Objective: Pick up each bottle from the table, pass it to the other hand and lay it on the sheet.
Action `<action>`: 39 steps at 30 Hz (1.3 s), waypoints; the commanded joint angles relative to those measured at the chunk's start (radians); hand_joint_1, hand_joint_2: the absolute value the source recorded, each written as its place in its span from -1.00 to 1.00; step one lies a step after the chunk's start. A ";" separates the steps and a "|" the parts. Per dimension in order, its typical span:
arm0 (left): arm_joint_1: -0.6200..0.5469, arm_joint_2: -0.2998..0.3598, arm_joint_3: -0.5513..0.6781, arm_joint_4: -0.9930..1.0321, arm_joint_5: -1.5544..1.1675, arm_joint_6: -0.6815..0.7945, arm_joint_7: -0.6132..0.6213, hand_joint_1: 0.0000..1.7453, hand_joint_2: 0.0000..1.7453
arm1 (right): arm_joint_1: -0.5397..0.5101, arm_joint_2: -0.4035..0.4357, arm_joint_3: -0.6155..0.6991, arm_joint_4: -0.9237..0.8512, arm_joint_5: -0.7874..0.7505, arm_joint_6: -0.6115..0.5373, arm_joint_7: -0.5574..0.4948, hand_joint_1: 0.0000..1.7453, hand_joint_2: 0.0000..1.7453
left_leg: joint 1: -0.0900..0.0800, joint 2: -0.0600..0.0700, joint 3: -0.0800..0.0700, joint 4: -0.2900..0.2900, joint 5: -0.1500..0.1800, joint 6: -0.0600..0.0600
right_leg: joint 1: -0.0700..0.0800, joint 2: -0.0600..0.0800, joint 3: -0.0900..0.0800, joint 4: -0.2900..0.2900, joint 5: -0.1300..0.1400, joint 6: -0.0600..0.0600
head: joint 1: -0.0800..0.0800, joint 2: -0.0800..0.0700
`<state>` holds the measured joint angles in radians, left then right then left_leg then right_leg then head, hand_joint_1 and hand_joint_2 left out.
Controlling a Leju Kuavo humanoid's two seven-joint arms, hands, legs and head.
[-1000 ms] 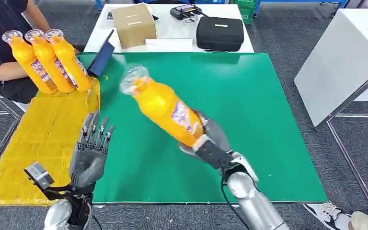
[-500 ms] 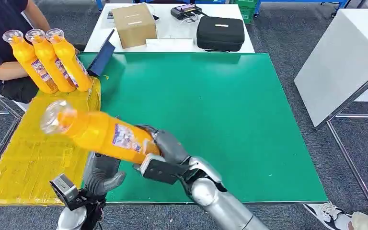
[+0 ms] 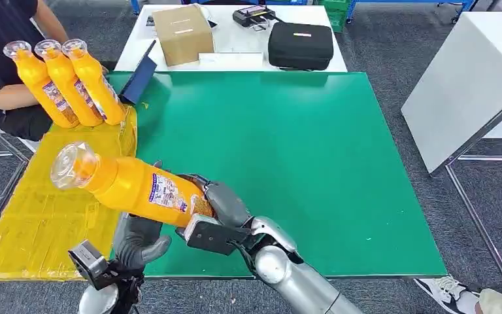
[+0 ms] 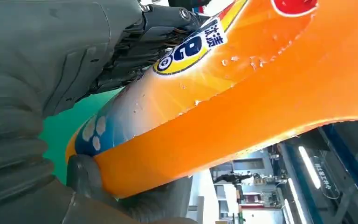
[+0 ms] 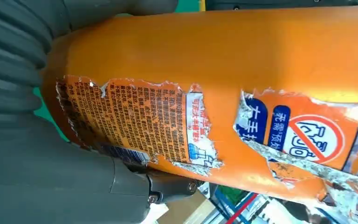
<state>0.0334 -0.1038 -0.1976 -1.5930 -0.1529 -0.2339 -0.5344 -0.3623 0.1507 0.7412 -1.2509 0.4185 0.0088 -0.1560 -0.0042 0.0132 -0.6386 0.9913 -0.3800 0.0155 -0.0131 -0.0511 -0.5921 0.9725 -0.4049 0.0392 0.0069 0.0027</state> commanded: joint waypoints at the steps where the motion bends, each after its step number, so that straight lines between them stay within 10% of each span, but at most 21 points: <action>1: -0.026 0.007 -0.039 0.021 -0.080 0.062 -0.024 -1.00 1.00 | -0.014 0.003 0.191 0.119 0.036 0.023 -0.001 1.00 1.00 | 0.001 0.000 0.003 -0.001 -0.001 -0.001 | 0.000 0.003 0.003 -0.001 -0.001 -0.001 | 0.000 0.000; 9: -0.042 -0.024 0.040 0.041 -0.044 0.098 -0.027 -0.98 1.00 | 0.026 -0.009 0.303 0.190 0.077 0.022 -0.025 1.00 1.00 | 0.002 -0.002 0.005 -0.001 -0.002 -0.001 | 0.001 0.002 0.005 -0.002 -0.002 -0.002 | 0.000 0.000; 10: -0.044 -0.024 0.046 0.045 -0.040 0.099 -0.024 0.78 1.00 | 0.029 -0.014 0.302 0.191 0.078 0.018 -0.027 1.00 1.00 | 0.003 -0.003 0.007 -0.001 -0.003 -0.002 | 0.002 0.002 0.007 -0.003 -0.003 -0.002 | 0.000 0.000; 11: -0.045 -0.023 0.048 0.047 -0.040 0.099 -0.024 1.00 1.00 | 0.030 -0.015 0.301 0.192 0.078 0.018 -0.027 1.00 1.00 | 0.002 -0.004 0.006 -0.001 -0.002 -0.002 | 0.001 0.000 0.005 -0.003 -0.003 -0.002 | 0.000 0.000; 39: -0.042 -0.032 0.067 0.058 -0.008 0.092 -0.025 1.00 1.00 | 0.030 -0.017 0.301 0.208 0.099 0.020 -0.024 1.00 1.00 | 0.002 -0.002 0.006 -0.001 -0.003 -0.002 | 0.001 0.002 -0.006 -0.003 -0.004 -0.003 | 0.000 0.000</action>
<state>0.1022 -0.1045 -0.1072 -1.5789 -0.1721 -0.1339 -0.5600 -0.3733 0.1534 0.9197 -1.1300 0.4940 0.0084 -0.1740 -0.0041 0.0194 -0.6395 0.9913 -0.3814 0.0143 -0.0133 -0.0457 -0.6074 0.9721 -0.4056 0.0379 0.0065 0.0027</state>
